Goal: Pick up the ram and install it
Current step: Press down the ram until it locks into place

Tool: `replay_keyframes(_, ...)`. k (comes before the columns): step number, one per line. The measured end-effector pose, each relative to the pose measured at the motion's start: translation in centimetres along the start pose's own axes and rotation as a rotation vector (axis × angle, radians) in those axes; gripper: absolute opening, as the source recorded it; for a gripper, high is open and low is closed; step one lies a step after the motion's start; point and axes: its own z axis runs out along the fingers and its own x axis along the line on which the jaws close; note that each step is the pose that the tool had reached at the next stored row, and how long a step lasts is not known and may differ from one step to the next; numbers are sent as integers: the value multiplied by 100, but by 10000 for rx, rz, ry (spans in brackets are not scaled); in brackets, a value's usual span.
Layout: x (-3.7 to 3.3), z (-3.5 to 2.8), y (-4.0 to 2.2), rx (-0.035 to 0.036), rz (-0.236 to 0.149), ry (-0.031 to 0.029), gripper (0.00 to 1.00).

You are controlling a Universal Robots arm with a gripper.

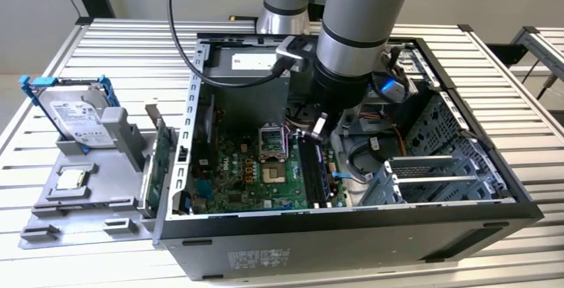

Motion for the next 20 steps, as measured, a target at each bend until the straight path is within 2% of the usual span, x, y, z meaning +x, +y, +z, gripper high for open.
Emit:
replay_keyframes(9,0,0,0,-34,-1646,-3,0)
replay_keyframes(20,0,0,0,-31,-3637,-29,0)
